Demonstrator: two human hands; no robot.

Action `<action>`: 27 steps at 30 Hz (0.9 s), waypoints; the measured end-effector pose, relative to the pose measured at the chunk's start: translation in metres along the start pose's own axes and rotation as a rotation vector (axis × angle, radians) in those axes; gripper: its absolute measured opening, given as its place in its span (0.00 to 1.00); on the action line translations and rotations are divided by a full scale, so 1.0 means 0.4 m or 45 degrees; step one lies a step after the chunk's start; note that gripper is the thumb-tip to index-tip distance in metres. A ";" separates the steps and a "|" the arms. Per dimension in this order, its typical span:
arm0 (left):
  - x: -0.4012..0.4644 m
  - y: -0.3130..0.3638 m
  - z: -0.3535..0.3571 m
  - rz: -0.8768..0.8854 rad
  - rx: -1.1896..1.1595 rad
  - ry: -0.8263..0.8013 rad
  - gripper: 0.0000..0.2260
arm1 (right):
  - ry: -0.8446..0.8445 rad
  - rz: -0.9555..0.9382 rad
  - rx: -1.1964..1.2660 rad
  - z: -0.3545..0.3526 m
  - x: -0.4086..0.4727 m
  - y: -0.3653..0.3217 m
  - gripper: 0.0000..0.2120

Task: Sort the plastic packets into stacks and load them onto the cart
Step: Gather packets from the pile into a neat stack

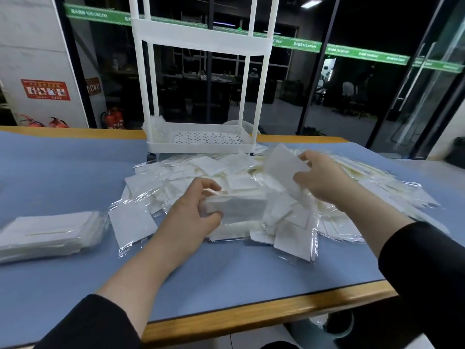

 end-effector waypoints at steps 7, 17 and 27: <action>0.011 -0.018 -0.023 -0.079 -0.184 0.095 0.12 | -0.060 -0.350 0.030 -0.025 -0.093 -0.099 0.11; -0.045 -0.035 -0.060 -0.211 -0.168 0.218 0.19 | -0.456 -0.413 0.225 0.158 -0.168 -0.166 0.15; -0.053 -0.023 -0.032 -0.171 -0.212 0.086 0.12 | -0.266 -0.591 0.371 0.242 -0.230 -0.141 0.22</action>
Point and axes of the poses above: each hand's wrist, its own x-axis towards the middle knuckle, its own z-axis out of the palm, y = z × x, the point moved 5 cm from there along x, towards the middle knuckle, and after that the axes turned 5 degrees about x, right-handed, at the moved point
